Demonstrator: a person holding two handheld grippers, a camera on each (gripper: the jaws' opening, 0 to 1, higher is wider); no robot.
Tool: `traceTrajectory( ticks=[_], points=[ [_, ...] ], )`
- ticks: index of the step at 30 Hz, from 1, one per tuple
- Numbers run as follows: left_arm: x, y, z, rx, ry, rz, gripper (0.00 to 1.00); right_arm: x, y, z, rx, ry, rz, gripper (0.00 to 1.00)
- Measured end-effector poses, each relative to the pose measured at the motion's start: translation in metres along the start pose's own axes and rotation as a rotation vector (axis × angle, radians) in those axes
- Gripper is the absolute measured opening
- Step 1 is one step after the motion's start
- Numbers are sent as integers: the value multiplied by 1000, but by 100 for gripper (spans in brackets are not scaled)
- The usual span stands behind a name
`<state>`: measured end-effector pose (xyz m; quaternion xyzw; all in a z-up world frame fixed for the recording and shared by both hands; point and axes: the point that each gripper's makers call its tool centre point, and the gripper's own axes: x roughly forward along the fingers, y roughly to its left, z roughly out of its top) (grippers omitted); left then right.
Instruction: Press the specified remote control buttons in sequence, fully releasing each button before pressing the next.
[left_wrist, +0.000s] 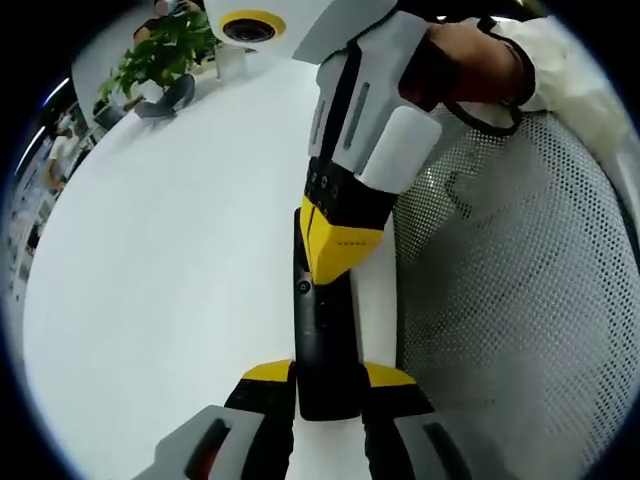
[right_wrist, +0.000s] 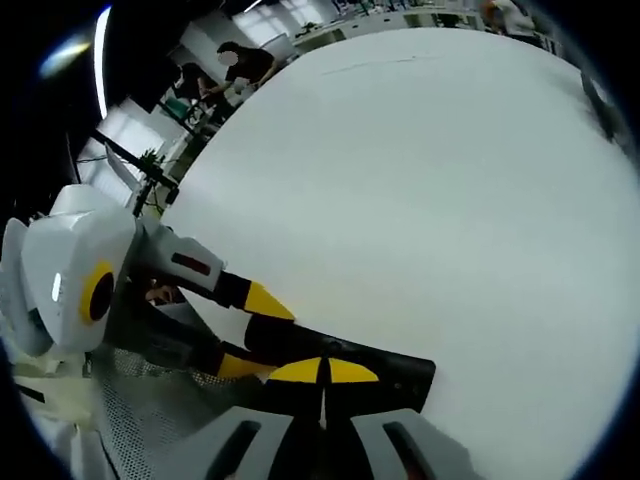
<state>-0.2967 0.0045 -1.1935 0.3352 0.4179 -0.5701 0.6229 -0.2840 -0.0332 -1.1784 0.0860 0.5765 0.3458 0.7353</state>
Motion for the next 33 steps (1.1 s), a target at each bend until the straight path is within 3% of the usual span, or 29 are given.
traceTrajectory(
  ticks=[16, 33],
  points=[
    [0, 0, 0, -9, -8, -8, 23, 8, 6, -14, 2, 87, 22, 0],
    [0, 1, 1, -15, -44, -21, 23, 8, 4, -13, 67, 93, 42, 0]
  ],
)
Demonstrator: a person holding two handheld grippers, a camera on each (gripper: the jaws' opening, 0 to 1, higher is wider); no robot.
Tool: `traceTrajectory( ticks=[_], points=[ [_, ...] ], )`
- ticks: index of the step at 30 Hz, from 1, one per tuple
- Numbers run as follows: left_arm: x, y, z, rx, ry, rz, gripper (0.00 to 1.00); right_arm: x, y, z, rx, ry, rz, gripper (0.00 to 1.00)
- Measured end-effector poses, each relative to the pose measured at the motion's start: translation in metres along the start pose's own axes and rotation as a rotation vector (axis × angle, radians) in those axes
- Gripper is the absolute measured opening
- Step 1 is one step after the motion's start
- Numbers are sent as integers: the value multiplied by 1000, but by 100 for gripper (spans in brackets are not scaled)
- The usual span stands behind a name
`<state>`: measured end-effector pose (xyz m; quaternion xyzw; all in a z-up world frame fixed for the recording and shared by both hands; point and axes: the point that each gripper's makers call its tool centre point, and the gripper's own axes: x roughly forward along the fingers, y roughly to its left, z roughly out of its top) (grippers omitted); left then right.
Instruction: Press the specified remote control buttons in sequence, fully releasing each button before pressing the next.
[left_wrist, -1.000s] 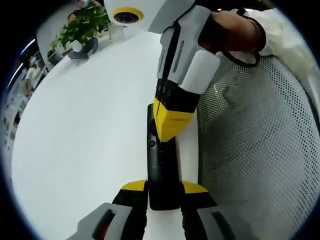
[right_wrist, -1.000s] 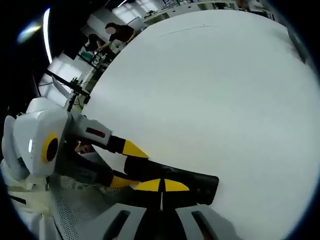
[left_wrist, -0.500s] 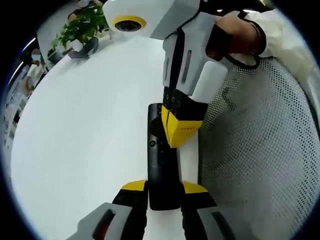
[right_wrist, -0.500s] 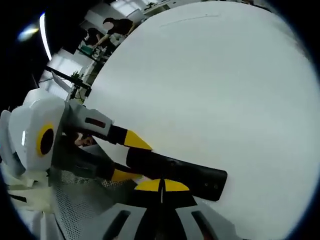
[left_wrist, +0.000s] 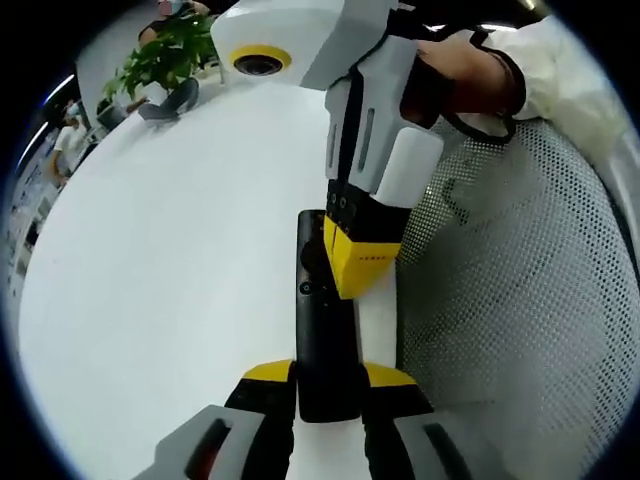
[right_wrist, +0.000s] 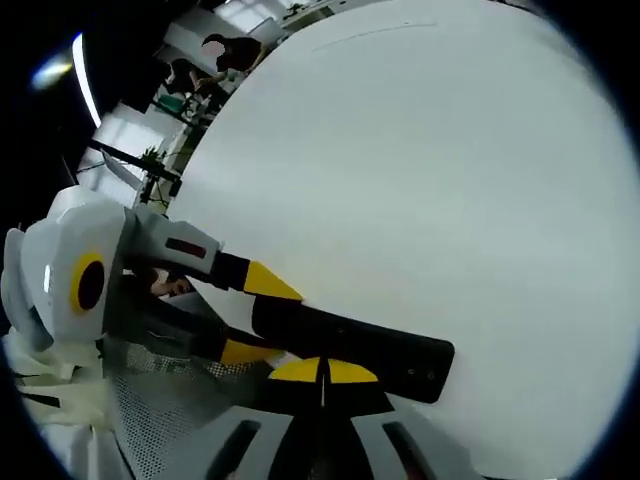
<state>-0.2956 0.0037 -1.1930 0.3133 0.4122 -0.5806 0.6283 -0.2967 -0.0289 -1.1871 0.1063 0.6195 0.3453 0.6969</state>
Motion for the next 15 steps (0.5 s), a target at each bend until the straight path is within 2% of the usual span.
traceTrajectory(
  ticks=[2, 7, 10, 14, 15],
  points=[
    [0, 1, 1, -19, -11, -5, 23, 0, 0, 0, 8, 2, 10, 0],
    [1, 0, 2, 5, -6, 5, 23, -1, 2, -1, -22, 6, -1, 0],
    [0, 0, 2, 3, -12, 6, 23, -1, 2, -1, 15, 13, 16, 0],
    [0, 1, 1, -2, -25, 8, 23, 0, 4, 0, -23, 14, 7, 0],
    [0, 1, 1, -3, -29, 6, 23, 1, 6, 3, -23, -6, 18, 0]
  ],
)
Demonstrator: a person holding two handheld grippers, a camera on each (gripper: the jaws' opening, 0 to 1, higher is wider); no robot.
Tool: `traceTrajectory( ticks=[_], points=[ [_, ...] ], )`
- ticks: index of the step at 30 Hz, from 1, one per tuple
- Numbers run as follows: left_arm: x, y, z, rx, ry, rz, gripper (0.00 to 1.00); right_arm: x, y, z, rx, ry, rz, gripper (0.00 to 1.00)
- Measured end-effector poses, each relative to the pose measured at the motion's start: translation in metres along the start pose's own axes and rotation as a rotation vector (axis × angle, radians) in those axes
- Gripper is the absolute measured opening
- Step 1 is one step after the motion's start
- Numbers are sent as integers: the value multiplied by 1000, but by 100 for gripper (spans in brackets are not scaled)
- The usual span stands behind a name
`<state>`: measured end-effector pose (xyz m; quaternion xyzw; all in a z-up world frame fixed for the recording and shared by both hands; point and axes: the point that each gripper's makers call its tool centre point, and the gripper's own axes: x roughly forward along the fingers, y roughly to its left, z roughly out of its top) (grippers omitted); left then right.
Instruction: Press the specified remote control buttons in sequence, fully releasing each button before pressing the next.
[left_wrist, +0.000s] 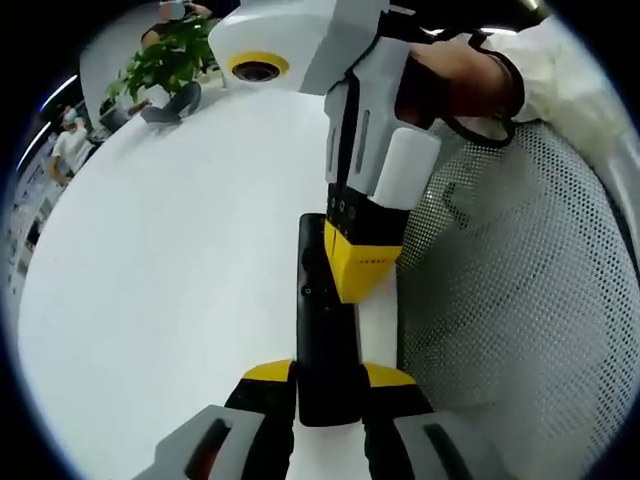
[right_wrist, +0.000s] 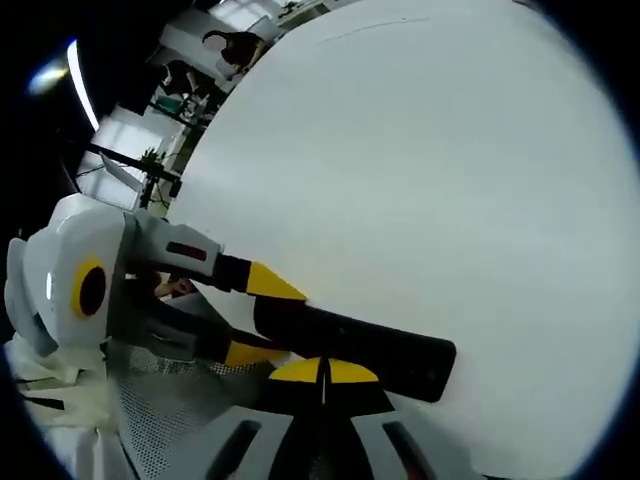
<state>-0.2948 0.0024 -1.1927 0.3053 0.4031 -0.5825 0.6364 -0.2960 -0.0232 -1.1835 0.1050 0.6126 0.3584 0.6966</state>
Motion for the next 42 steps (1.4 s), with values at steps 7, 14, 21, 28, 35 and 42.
traceTrajectory(
  ticks=[7, 14, 21, 28, 35, 42],
  points=[
    [0, 0, 0, 4, -21, 4, 23, 3, 7, 7, -33, -25, 29, 0],
    [-1, -1, 0, 20, -56, 1, 23, 4, 5, 13, -34, -53, 31, 0],
    [-1, -1, 1, 9, -87, 8, 23, 5, 5, 13, -27, -50, 32, 0],
    [0, -1, 1, 17, -92, 22, 23, 5, 5, 11, -37, -69, 23, 0],
    [-2, -1, -3, 20, -60, 17, 23, 6, 4, 13, -32, -79, 16, 0],
    [-5, -1, -9, 26, -45, 29, 23, 5, 3, 12, -25, -78, 10, 0]
  ],
)
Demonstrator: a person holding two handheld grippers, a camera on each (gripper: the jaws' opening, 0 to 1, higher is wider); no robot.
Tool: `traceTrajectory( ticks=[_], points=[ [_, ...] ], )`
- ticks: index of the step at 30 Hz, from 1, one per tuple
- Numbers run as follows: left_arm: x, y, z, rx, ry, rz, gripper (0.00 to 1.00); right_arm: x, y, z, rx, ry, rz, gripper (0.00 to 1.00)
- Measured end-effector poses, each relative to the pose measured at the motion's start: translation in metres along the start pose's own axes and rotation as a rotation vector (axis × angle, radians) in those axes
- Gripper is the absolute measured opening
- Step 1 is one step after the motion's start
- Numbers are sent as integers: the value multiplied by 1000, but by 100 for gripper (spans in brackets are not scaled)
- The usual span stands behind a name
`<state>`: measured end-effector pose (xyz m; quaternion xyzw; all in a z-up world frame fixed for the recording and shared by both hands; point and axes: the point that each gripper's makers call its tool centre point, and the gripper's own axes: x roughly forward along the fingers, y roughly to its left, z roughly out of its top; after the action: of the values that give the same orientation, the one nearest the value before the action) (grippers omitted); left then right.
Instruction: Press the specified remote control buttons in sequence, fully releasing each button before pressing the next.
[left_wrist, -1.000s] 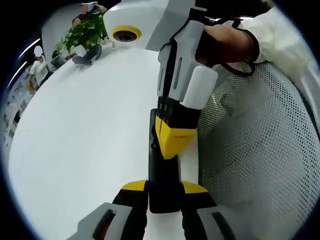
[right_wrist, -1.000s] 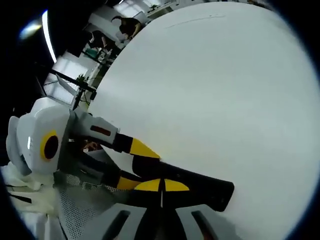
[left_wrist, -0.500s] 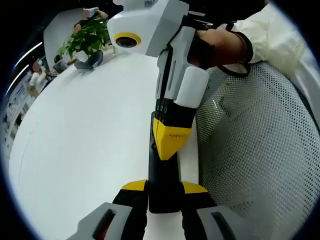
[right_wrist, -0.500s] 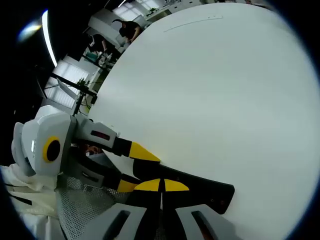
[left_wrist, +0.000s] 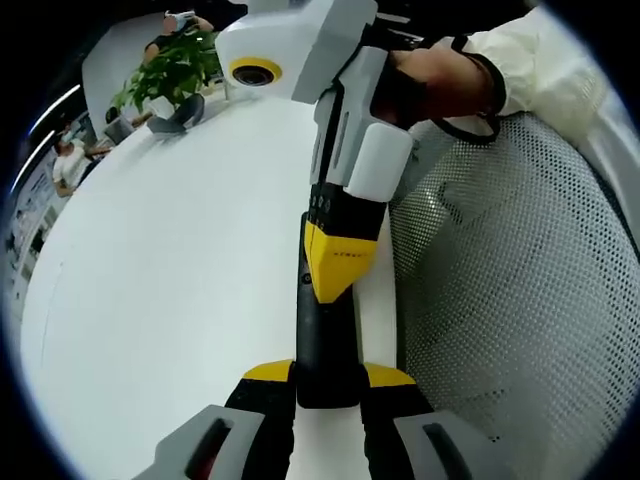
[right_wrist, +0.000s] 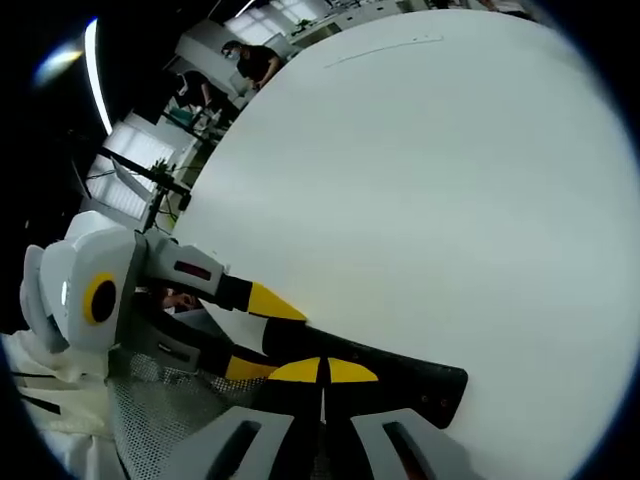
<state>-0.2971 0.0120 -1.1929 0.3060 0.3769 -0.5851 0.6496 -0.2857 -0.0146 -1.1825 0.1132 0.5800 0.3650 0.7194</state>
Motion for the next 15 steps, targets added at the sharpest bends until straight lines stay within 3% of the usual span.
traceTrajectory(
  ticks=[7, 15],
  points=[
    [2, 0, 1, 19, 53, 15, 23, -1, 1, 0, -27, 16, 2, 0],
    [2, 1, 0, 6, 59, 24, 23, 0, 9, 6, -35, -6, 40, 0]
  ],
)
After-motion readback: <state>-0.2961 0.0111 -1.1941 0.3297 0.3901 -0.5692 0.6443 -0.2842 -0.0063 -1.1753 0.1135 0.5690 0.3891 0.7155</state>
